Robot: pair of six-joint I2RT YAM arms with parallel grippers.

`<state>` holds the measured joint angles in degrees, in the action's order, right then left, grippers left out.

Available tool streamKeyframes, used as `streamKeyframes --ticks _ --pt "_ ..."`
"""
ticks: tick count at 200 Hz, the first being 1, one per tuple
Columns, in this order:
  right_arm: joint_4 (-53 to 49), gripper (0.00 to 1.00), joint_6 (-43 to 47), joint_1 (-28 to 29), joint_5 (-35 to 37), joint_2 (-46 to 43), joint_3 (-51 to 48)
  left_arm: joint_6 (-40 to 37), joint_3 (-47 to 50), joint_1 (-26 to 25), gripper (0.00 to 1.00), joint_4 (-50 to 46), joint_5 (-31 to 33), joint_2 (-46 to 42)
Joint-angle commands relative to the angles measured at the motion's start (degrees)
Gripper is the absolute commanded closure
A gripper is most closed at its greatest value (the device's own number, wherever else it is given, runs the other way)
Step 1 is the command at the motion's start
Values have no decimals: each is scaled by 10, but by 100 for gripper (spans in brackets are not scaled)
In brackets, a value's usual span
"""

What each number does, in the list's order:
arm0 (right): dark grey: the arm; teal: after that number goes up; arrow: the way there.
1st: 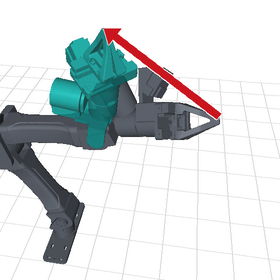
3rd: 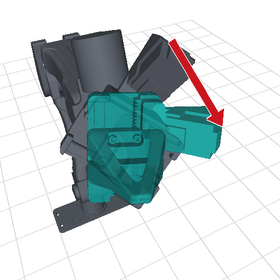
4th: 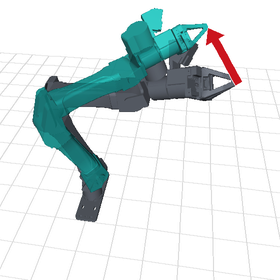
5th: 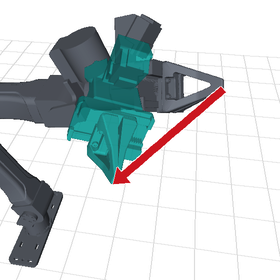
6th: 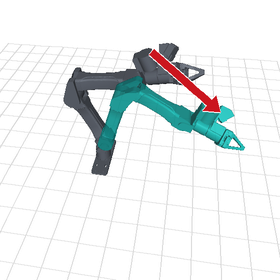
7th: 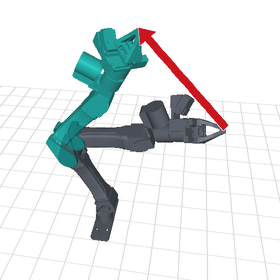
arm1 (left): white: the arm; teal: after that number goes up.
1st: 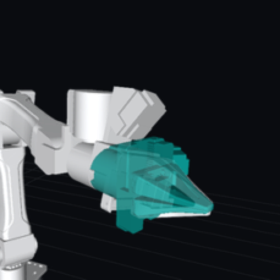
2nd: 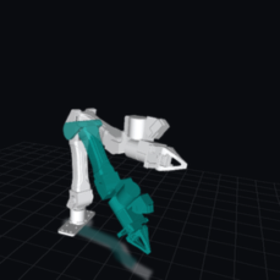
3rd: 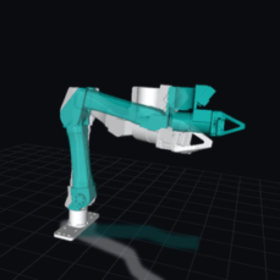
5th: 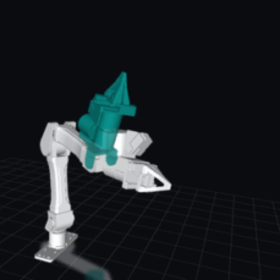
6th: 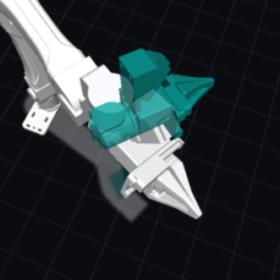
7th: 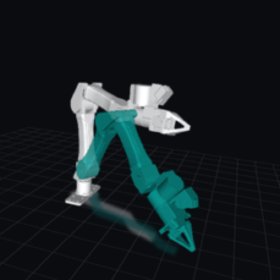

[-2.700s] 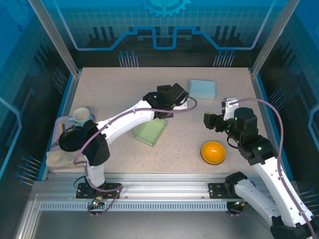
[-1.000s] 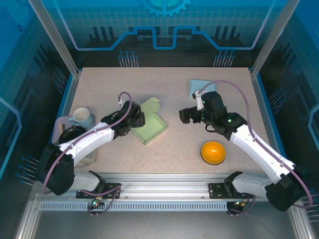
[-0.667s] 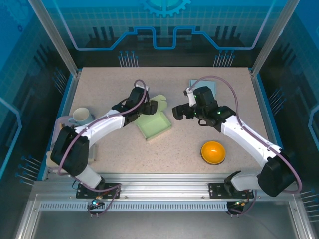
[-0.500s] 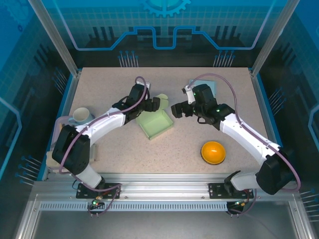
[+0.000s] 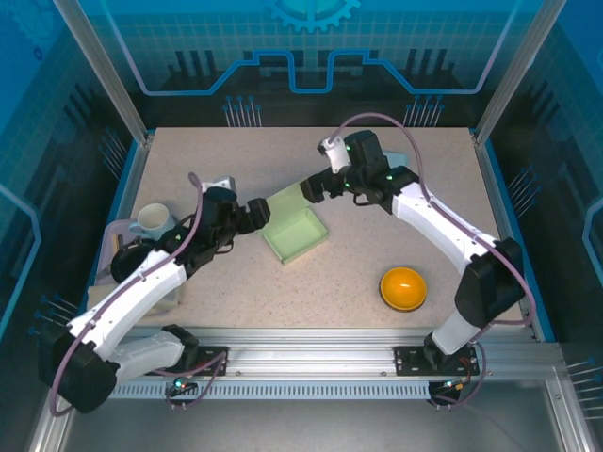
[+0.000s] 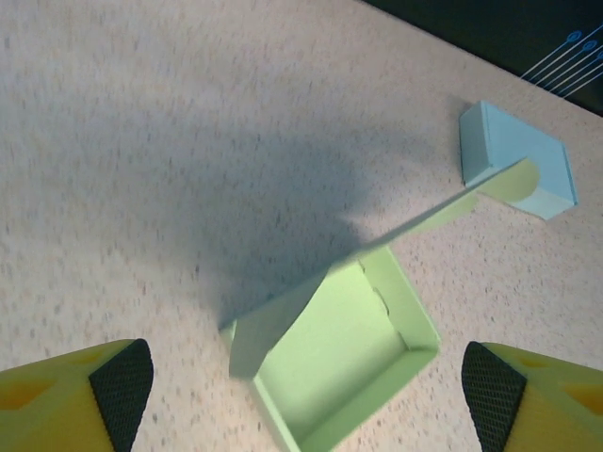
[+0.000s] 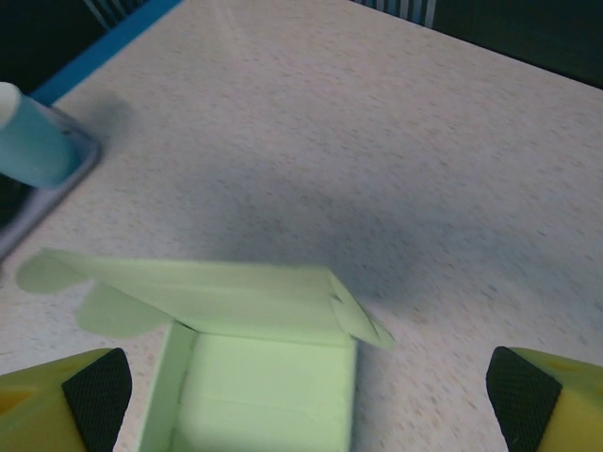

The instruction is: Fold the paper box

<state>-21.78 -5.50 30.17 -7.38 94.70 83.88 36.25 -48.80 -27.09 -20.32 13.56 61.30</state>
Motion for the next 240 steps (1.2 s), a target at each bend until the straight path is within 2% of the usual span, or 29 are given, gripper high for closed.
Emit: streamKeyframes --ticks 1,33,62,87,114,156,181,202,240 --pt "-2 0 8 -3 -79 52 55 80 45 4 12 23 -69 -4" --pt "-24 0 -25 1 -111 120 120 122 65 0 15 110 -114 52" --pt "-9 0 -74 13 -124 127 104 106 40 0 15 147 -87 103" --pt "14 0 -104 24 -106 93 48 72 -7 2 15 138 -63 154" --pt "22 0 -158 25 -74 41 -18 58 -42 9 15 150 -66 199" --pt "61 0 -217 28 -83 -48 -120 16 -117 36 15 148 -79 261" --pt "7 0 -178 28 -4 -92 -133 -24 -150 45 14 109 -83 274" --pt "-48 0 -126 24 62 -114 -138 -34 -130 46 14 92 -96 253" --pt "-76 0 -94 9 90 -125 -171 -47 -57 46 14 109 -131 212"
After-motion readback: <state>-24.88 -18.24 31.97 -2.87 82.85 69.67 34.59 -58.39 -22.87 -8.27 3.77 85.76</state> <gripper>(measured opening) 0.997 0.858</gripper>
